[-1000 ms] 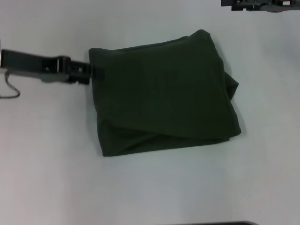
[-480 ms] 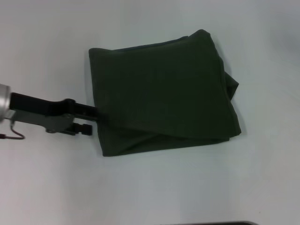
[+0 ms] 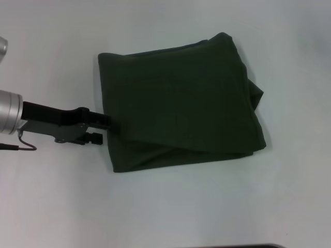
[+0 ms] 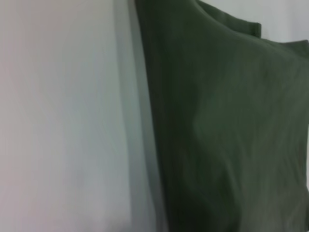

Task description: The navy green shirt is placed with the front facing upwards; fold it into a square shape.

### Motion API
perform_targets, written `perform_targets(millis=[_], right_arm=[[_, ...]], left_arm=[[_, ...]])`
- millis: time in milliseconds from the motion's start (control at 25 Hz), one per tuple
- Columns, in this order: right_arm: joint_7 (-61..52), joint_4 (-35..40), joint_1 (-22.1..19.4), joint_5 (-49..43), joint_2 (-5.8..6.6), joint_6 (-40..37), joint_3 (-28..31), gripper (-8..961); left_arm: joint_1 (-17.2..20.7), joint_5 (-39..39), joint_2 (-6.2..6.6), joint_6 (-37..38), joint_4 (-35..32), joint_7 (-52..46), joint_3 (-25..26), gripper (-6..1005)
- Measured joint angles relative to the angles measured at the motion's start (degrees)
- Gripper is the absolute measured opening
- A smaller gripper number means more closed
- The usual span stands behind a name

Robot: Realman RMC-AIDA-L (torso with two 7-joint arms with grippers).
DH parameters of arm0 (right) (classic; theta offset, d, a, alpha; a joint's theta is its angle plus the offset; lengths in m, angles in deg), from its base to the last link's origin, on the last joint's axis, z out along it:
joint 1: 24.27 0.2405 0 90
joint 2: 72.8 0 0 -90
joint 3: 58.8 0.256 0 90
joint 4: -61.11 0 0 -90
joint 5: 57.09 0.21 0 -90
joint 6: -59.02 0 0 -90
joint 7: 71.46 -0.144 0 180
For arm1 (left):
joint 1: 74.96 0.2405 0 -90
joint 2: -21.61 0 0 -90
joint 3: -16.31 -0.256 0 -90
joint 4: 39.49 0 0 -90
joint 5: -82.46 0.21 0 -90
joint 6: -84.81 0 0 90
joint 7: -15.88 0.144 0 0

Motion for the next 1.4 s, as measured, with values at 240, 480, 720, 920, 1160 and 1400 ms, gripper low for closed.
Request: perform_targets(millis=[240,480,720,920,1160,1400], right_arm=[[0.0,0.0,-0.1,0.3,0.0,0.3,0.3,819],[0.0,0.0,0.3,0.3,0.0,0.6,0.3,819],[0.0,0.0,0.3,0.4,0.0,0.8,0.4,819],[0.0,0.0,0.3,0.4,-0.25,0.9,0.5,819],[-0.3,0.0,0.2,0.4,-0.42,0.9,0.5,819],[-0.5,0.0,0.0,0.4,-0.44,0.7,0.6,820]], left_arm=[[-0.1,0.1,-0.52,-0.1,0.7,0.3,-1.2,689],[-0.5,0.2,-1.69,-0.2,0.8,0.5,-3.0,677],[-0.7,0.3,-1.91,-0.9,0.7,0.6,-4.3,612],[-1.5,0.4,-1.91,-0.9,0.6,1.6,-6.2,530],[-2.1,0.4,-2.27,-0.6,0.6,1.9,-7.9,330],[-2.1,0.4,-1.99,-0.1,0.2,3.1,-8.0,199]])
